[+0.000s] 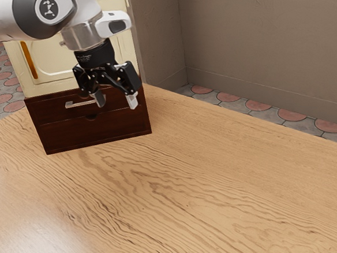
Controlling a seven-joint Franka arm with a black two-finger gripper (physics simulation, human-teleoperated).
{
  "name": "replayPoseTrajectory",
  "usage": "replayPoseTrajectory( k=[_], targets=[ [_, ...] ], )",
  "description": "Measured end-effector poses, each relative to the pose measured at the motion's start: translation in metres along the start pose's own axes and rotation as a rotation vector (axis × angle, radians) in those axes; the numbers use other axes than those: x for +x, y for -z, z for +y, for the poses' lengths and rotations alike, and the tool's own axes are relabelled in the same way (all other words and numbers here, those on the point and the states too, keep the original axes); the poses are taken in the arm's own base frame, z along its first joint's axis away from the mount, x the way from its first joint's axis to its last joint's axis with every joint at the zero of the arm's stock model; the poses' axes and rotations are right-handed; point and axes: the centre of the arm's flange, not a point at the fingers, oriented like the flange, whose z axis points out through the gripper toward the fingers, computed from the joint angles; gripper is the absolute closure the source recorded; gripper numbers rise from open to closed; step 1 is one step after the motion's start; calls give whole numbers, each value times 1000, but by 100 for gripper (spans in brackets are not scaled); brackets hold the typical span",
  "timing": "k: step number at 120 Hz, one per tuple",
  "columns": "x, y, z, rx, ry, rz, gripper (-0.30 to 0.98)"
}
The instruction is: Pull the drawer handle with one arm to open the drawer
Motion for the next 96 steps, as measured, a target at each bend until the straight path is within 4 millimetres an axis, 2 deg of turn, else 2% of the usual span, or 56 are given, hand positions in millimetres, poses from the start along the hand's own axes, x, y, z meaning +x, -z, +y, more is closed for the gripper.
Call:
replayPoseTrajectory(
  k=[22, 34, 41, 45, 50, 58, 64, 75, 79, 85, 96],
  targets=[
    [-1, 2, 2, 0, -5, 4, 0],
    [0, 27, 6, -2, -28, 55, 0],
    [-10, 87, 11, -7, -68, 160, 0],
    [-25, 118, 12, -2, -105, 203, 0],
    [-38, 135, 11, 13, -168, 218, 0],
    [-44, 133, 7, 34, -296, 184, 0],
    [-41, 119, 2, 43, -384, 147, 0],
    [-28, 72, -15, 51, -513, 62, 0],
    [-25, 63, -24, 66, -554, 53, 0],
    [-20, 59, -38, 104, -611, 55, 0],
    [-15, 63, -66, 158, -696, 74, 0]
  ],
)
